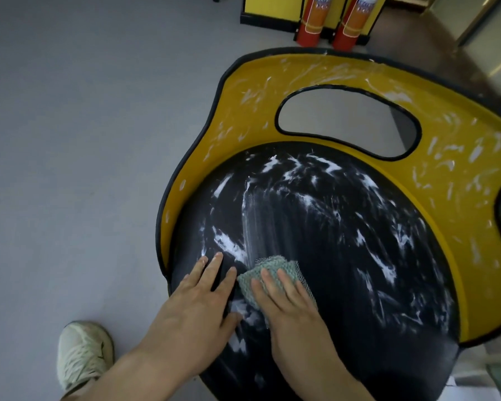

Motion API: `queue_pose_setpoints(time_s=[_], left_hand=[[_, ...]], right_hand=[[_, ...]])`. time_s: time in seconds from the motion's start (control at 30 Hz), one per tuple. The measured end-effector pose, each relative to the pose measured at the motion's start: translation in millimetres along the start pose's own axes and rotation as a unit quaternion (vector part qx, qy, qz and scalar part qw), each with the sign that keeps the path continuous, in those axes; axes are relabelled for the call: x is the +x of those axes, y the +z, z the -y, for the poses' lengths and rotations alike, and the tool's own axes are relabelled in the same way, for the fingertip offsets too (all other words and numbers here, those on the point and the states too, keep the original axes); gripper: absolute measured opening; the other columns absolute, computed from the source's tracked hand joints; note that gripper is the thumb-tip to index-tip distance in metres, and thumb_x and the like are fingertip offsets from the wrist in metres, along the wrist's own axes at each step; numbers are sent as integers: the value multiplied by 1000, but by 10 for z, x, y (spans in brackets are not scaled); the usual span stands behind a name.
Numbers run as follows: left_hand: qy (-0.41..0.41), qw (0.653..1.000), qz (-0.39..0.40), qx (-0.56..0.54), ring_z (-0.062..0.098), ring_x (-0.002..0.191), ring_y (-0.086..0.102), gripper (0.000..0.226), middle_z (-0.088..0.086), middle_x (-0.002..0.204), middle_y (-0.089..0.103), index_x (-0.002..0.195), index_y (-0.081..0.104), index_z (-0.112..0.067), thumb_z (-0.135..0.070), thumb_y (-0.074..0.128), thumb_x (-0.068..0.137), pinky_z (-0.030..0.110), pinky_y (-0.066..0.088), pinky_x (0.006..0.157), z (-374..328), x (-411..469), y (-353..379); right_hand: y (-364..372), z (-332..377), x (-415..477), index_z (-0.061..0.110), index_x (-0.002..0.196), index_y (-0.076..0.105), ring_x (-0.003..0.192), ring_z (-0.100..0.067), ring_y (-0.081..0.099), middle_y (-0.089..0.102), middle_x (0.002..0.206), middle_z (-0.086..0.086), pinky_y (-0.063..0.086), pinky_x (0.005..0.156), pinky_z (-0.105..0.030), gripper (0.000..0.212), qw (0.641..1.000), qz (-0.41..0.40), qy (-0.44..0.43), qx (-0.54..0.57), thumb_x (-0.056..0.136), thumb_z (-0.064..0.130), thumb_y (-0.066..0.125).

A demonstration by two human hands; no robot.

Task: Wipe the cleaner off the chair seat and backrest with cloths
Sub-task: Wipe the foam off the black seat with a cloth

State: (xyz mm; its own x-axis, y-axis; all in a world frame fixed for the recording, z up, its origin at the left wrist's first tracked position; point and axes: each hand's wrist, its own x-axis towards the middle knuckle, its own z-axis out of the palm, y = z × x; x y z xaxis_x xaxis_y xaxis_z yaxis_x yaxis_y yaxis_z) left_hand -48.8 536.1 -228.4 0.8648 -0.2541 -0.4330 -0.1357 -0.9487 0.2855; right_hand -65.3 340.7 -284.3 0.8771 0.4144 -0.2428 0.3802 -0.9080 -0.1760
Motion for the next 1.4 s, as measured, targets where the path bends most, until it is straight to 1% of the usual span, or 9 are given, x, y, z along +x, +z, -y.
queue_pose_setpoints(time_s=[0.17, 0.37, 0.5, 0.6, 0.77, 0.97, 1.1, 1.2, 1.4], left_hand=[[0, 999, -6, 32, 23, 153, -20, 73, 3, 165, -25, 160, -9, -28, -58, 27, 104, 34, -7, 123, -30, 11, 36], [-4, 1000, 9, 21, 24, 154, -14, 72, 4, 167, -19, 161, -3, -27, -55, 31, 105, 34, 0, 125, -45, 22, -27], [-1, 1000, 17, 8, 25, 155, -14, 73, 4, 167, -18, 161, -3, -26, -55, 33, 105, 35, 1, 124, -36, 37, -36], [-8, 1000, 15, -1, 26, 155, -14, 73, 4, 167, -17, 161, -3, -27, -54, 33, 105, 38, 3, 126, -39, 56, -10], [-11, 1000, 19, 15, 27, 155, -12, 73, 5, 168, -15, 162, -2, -25, -54, 33, 105, 42, 8, 127, -51, 51, -3], [-6, 999, 38, 12, 26, 155, -10, 73, 5, 168, -13, 162, 1, -26, -54, 36, 104, 38, 5, 127, -41, 54, -85], [2, 999, 35, -8, 26, 155, -11, 72, 3, 168, -14, 162, 1, -27, -54, 36, 104, 36, 4, 125, -18, 56, -93], [-2, 999, 33, -14, 25, 155, -13, 72, 3, 168, -15, 162, 1, -27, -54, 34, 105, 38, 6, 126, -22, 63, -66], [-4, 1000, 24, 3, 26, 155, -10, 73, 4, 168, -12, 162, 1, -26, -53, 36, 105, 40, 8, 127, -40, 66, -40]], right_hand=[[-344, -82, 811, 31, 160, 2, 155, -18, -8, -9, 165, 8, -9, 124, -38, 78, 999, -39, 13, 21, 99, 5, 42], [-410, -10, 994, 28, 161, 2, 155, -17, -9, -5, 168, 5, -4, 126, -39, 72, 994, -58, 61, 64, 102, 7, 38], [-57, 76, 20, 22, 154, 30, 148, -22, 34, 34, 159, 2, 22, 116, -38, 74, 998, -33, 20, 50, 83, 11, 49], [62, 57, -175, 23, 150, 35, 144, -22, 38, 48, 153, 1, 28, 110, -40, 71, 999, 5, 25, 25, 80, 17, 42], [-344, -67, 720, 31, 160, 4, 155, -16, -6, -1, 168, 7, -4, 126, -37, 68, 998, -31, 35, 31, 103, 9, 33], [-433, 67, 852, 25, 161, 2, 155, -20, -8, -7, 168, 3, -6, 125, -38, 72, 995, -50, 61, 59, 101, 7, 37], [-15, 138, -134, 21, 153, 33, 148, -23, 30, 41, 157, 0, 23, 115, -40, 71, 998, -17, 24, 51, 82, 18, 41], [132, 108, -389, 22, 146, 43, 138, -20, 40, 52, 149, 2, 23, 112, -39, 71, 1000, 16, 17, 20, 75, 21, 52], [-326, -121, 618, 33, 160, 1, 154, -15, -11, -3, 168, 9, -7, 125, -38, 71, 998, -29, 34, 39, 103, 9, 35]])
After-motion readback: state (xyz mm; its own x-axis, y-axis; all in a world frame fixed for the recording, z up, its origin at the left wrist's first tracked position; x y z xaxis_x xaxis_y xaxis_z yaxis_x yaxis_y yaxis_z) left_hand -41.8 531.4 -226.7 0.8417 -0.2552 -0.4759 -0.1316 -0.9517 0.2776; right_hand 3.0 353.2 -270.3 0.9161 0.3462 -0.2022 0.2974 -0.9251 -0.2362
